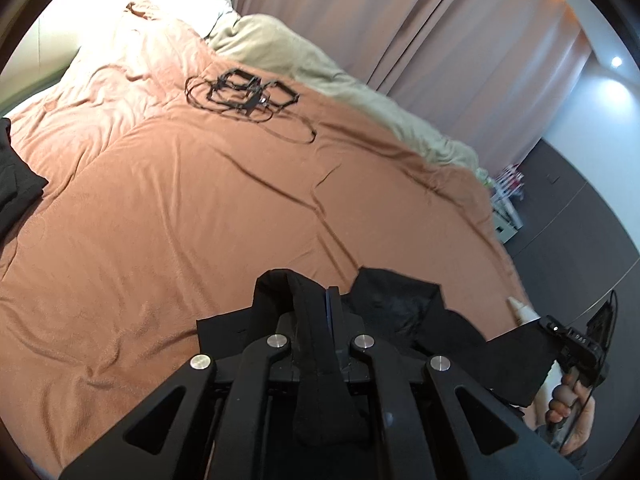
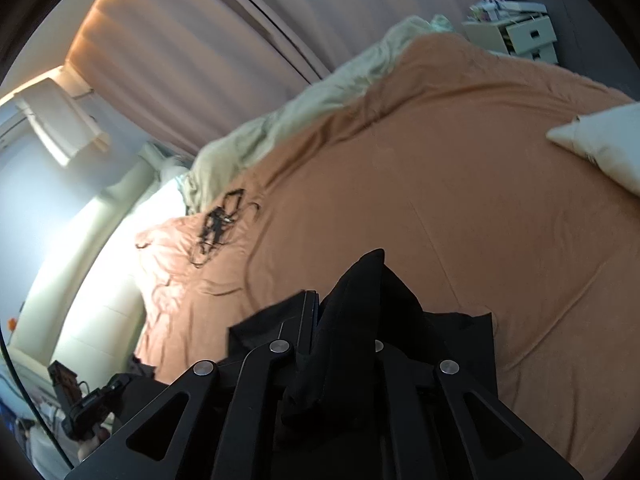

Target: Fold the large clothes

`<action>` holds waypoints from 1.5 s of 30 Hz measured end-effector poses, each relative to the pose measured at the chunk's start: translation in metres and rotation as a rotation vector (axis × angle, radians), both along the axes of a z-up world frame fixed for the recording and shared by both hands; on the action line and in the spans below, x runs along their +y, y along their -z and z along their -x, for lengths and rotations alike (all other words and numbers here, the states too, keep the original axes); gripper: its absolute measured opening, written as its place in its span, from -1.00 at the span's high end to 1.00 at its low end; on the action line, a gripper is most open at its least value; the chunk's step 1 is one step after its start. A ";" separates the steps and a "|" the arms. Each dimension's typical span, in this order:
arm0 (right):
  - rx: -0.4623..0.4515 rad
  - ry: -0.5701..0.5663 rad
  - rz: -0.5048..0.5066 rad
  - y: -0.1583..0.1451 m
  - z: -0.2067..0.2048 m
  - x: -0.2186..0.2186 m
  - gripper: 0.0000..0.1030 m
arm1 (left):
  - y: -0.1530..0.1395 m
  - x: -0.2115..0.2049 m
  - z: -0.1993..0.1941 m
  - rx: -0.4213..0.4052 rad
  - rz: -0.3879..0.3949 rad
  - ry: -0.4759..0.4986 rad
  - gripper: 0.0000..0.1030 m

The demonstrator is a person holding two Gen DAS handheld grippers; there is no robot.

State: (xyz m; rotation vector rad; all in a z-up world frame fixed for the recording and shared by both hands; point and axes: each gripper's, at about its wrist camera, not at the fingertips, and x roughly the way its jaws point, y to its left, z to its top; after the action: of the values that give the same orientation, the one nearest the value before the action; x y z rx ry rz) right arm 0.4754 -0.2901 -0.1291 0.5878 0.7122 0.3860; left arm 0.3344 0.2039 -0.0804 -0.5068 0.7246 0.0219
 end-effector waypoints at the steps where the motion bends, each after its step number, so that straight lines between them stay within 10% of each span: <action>1: 0.008 0.002 0.003 0.004 -0.004 0.001 0.79 | 0.005 0.001 -0.004 0.011 0.003 -0.005 0.88; 3: 0.019 0.006 0.016 0.009 -0.010 0.003 0.70 | 0.010 0.003 -0.011 0.028 0.007 -0.015 0.88; 5: 0.027 0.007 0.027 0.013 -0.016 0.004 0.30 | 0.018 0.007 -0.019 0.050 0.021 -0.025 0.87; 7: 0.026 0.013 0.044 0.014 -0.018 0.005 -0.60 | 0.025 0.013 -0.025 0.074 0.070 -0.033 0.84; 10: -0.013 0.010 0.073 0.009 -0.013 0.004 -0.93 | 0.026 0.014 -0.025 0.079 0.069 -0.045 0.67; 15: -0.022 -0.003 0.139 0.008 -0.007 -0.002 -0.93 | 0.010 0.014 -0.012 0.007 0.017 -0.064 -0.84; 29: 0.070 -0.085 0.272 0.042 0.005 -0.008 -0.89 | 0.037 0.029 0.021 0.109 -0.083 -0.052 -0.72; 34: 0.127 -0.120 0.281 0.067 0.019 -0.012 -0.16 | 0.072 0.029 0.043 0.184 -0.055 -0.032 -0.32; 41: 0.193 -0.129 0.243 0.098 0.045 -0.024 -0.10 | 0.109 0.025 0.068 0.244 0.024 -0.018 0.15; 45: 0.156 -0.154 0.215 0.101 0.060 -0.028 0.50 | 0.115 0.020 0.078 0.225 0.068 -0.001 0.48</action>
State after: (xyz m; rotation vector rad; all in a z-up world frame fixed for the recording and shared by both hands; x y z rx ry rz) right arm 0.4155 -0.3178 -0.2297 0.3630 0.9393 0.4034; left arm 0.2563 0.2242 -0.1954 -0.5750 0.9481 0.0559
